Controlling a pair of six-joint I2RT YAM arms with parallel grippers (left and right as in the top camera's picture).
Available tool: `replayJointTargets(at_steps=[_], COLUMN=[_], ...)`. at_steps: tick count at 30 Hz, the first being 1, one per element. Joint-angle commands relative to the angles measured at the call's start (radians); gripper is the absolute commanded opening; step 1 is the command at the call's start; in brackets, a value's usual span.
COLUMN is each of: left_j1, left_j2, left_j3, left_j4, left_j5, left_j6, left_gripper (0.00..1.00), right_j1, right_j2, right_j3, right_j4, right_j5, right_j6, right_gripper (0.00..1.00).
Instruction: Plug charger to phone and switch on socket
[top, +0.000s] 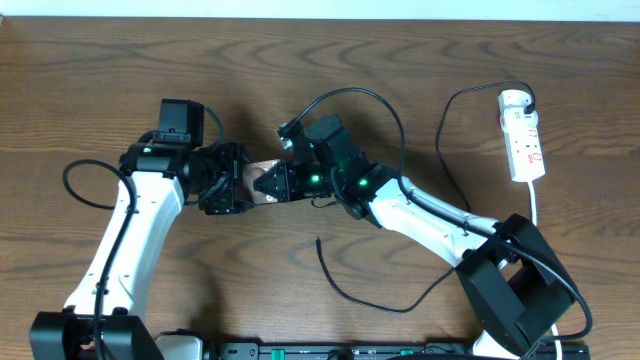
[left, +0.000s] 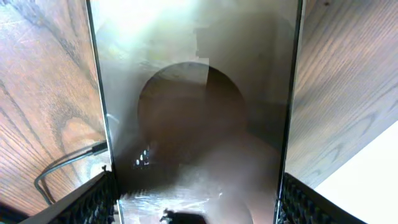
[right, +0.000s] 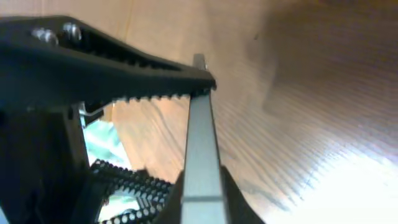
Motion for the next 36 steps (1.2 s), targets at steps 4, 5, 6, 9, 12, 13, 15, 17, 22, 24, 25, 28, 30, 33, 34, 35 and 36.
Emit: replayJointTargets(at_steps=[4, 5, 6, 9, 12, 13, 15, 17, 22, 24, 25, 28, 30, 33, 34, 35, 36], left_j1=[-0.002, -0.002, -0.002, -0.002, 0.000, 0.000, 0.000, 0.002, 0.042, 0.058, 0.066, 0.075, 0.076, 0.076, 0.076, 0.076, 0.076], left_j2=[-0.016, -0.016, -0.016, -0.016, -0.016, -0.016, -0.016, -0.017, -0.017, -0.017, -0.017, -0.017, -0.017, -0.017, -0.017, -0.017, -0.017], left_j3=[0.003, 0.003, 0.003, 0.003, 0.003, 0.003, 0.003, 0.003, 0.003, 0.003, 0.003, 0.003, 0.003, 0.003, 0.003, 0.003, 0.003], left_j4=[0.000, 0.000, 0.000, 0.000, 0.000, 0.000, 0.005, 0.015, 0.138, 0.227, 0.277, 0.404, 0.464, 0.544, 0.575, 0.608, 0.643], left_j5=[0.003, 0.003, 0.003, 0.002, 0.003, 0.003, 0.003, 0.012, 0.179, 0.269, 0.315, 0.405, 0.416, 0.415, 0.412, 0.411, 0.411], left_j6=[0.006, 0.006, 0.007, 0.023, 0.037, 0.041, 0.056, 0.076, 0.239, 0.362, 0.436, 0.595, 0.621, 0.628, 0.628, 0.628, 0.626], left_gripper=[0.07, 0.07, 0.07, 0.08, 0.58, 0.69, 0.86, 0.90, 0.91, 0.91, 0.91, 0.91, 0.91, 0.91, 0.91, 0.91, 0.92], right_j1=[0.008, 0.008, 0.008, 0.007, -0.001, -0.006, -0.023, -0.045, -0.123, -0.165, -0.189, -0.261, -0.307, -0.363, -0.376, -0.386, -0.393], right_j2=[-0.002, -0.002, -0.002, -0.002, -0.002, -0.002, -0.002, -0.002, -0.002, -0.002, -0.002, -0.002, -0.002, -0.002, -0.002, -0.002, -0.002], right_j3=[0.013, 0.013, 0.013, 0.013, 0.013, 0.013, 0.013, 0.013, 0.013, 0.013, 0.013, 0.013, 0.013, 0.013, 0.013, 0.013, 0.013], right_j4=[0.006, 0.006, 0.006, 0.006, 0.006, 0.006, 0.005, 0.003, -0.014, -0.014, -0.014, -0.008, 0.019, 0.078, 0.099, 0.120, 0.141], right_j5=[-0.010, -0.010, -0.010, -0.010, -0.011, -0.011, -0.016, -0.024, -0.025, -0.026, -0.027, -0.034, -0.066, -0.109, -0.119, -0.125, -0.125], right_j6=[-0.013, -0.013, -0.013, -0.014, -0.014, -0.014, -0.024, -0.037, -0.048, -0.037, -0.008, 0.126, 0.230, 0.439, 0.524, 0.610, 0.688], right_gripper=[0.01, 0.01, 0.01, 0.01, 0.01, 0.01, 0.01, 0.01, 0.01, 0.01, 0.01, 0.01, 0.01, 0.01, 0.01, 0.01, 0.01])
